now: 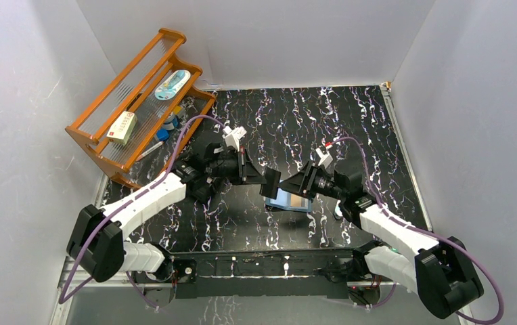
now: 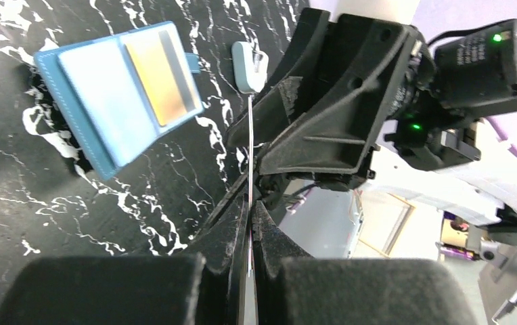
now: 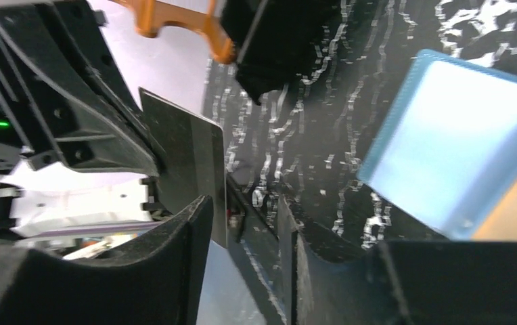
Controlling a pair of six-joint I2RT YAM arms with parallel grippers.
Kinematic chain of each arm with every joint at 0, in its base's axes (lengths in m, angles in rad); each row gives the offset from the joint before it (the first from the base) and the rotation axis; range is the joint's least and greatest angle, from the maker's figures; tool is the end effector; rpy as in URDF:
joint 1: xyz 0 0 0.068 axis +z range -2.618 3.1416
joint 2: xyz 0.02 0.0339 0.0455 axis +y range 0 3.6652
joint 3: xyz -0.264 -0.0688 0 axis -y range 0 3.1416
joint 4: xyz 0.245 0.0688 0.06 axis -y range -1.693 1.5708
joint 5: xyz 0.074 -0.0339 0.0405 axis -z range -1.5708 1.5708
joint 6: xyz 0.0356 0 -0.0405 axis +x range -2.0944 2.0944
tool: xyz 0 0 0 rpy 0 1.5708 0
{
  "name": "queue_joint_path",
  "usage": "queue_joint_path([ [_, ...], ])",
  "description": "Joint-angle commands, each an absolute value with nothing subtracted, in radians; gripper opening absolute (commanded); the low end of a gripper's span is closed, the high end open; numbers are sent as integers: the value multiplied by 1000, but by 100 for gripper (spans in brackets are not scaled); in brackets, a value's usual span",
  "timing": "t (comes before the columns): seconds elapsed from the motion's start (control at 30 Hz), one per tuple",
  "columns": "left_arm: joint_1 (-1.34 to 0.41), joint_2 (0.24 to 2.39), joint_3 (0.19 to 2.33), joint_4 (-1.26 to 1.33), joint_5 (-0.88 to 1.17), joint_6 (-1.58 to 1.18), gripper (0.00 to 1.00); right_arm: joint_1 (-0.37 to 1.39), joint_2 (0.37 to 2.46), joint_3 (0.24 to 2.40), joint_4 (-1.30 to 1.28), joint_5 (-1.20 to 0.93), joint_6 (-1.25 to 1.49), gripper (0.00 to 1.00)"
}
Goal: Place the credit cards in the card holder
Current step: Pick up the credit card from the storage box.
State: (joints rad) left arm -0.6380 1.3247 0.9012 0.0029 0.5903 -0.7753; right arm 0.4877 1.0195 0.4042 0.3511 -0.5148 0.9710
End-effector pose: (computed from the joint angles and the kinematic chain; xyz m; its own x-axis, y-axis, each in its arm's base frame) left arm 0.2278 -0.1935 0.2813 -0.8663 -0.0816 -0.4929 0.4153 0.4307 -0.8012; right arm 0.1842 0.1175 0.2186 -0.8135 0.3818 -0.4388 -0.2768 0.4093 0.8694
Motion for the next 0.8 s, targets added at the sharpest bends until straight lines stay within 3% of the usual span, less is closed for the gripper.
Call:
queue_joint_path([
  [0.0,-640,1241,858,117,678,-833,0,492,979,380,674,-580,1157,43],
  [0.17,-640,1253,847,148,692,-856,0,492,964,382,688,-592,1168,31],
  [0.4,-640,1256,841,150,680,-865,0,492,945,374,683,-588,1168,0],
  [0.77,-638,1242,890,-56,555,-766,0,484,918,394,576,-566,1077,0],
])
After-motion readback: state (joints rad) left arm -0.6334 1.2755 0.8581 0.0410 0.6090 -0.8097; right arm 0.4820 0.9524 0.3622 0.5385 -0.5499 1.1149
